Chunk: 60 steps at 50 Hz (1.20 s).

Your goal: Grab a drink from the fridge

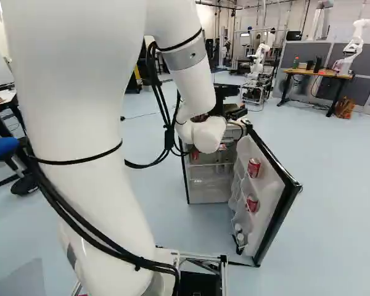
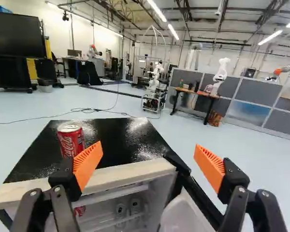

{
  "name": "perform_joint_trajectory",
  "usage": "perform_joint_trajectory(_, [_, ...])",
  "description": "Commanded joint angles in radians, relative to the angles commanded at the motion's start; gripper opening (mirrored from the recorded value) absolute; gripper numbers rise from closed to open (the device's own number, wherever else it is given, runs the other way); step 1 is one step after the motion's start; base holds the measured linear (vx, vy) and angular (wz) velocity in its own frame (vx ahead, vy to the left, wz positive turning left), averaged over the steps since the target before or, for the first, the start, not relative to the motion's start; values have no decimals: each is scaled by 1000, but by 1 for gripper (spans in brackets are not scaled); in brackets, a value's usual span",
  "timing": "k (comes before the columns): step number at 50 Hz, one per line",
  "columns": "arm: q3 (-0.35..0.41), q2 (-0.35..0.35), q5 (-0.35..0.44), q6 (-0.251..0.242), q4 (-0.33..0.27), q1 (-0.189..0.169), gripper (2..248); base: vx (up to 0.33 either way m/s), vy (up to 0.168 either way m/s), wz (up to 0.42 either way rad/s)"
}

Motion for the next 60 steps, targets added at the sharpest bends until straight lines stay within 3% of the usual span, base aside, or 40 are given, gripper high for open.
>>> perform_joint_trajectory(60, [-134, 11, -466, 0, 131, -162, 247, 0, 0, 0])
